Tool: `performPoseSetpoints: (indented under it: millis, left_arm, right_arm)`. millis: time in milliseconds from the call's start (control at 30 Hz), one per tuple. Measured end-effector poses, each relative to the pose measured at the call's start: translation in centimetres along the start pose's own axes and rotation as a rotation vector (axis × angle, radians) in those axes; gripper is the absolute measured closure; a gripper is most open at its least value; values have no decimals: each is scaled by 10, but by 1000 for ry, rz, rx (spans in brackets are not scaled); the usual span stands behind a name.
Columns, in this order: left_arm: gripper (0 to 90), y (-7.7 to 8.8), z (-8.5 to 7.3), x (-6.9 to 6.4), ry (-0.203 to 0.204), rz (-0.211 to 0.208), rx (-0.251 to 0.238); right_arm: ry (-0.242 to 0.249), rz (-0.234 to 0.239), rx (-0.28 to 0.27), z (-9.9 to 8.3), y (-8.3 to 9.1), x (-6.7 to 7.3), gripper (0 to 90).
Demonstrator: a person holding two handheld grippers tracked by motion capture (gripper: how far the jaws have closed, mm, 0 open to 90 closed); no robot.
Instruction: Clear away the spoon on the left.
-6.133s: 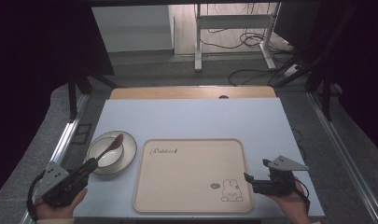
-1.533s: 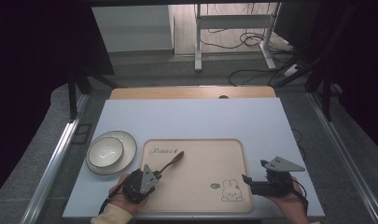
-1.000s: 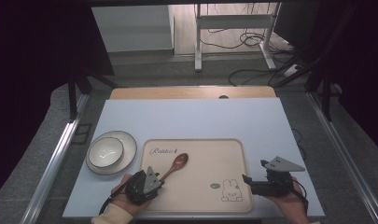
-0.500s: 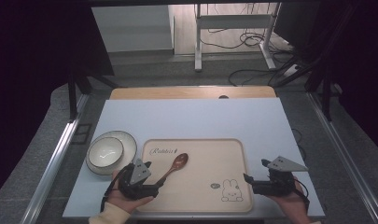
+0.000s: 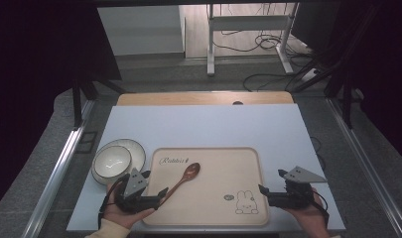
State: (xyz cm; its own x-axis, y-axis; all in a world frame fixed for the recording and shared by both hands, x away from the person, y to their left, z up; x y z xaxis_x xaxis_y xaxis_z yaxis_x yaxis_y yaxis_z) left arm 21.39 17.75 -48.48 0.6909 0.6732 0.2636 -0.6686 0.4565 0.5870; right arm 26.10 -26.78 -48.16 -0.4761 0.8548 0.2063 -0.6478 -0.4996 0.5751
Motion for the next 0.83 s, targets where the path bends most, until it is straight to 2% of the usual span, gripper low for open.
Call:
performPoseSetpoints:
  millis: [133, 400, 833]
  left_arm:
    - [220, 9, -8, 8, 26, 13, 2]
    - [220, 26, -25, 27, 113, 50, -7]
    - [219, 25, -27, 29, 113, 49, 4]
  right_arm:
    - [-4, -1, 8, 0, -3, -2, 128]
    - [-23, -10, 8, -1, -1, -10, 128]
    - [-23, -10, 8, 0, -2, -10, 129]
Point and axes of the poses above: each handheld gripper's, and its own axes: y roughly backward along the jaws, z roughly out of its top, x roughly to its left, the point moved 1 cm from there along -y, roughly forward along the jaws, and after that the axes turned 15 degrees about -y, right-handed, at the moved point
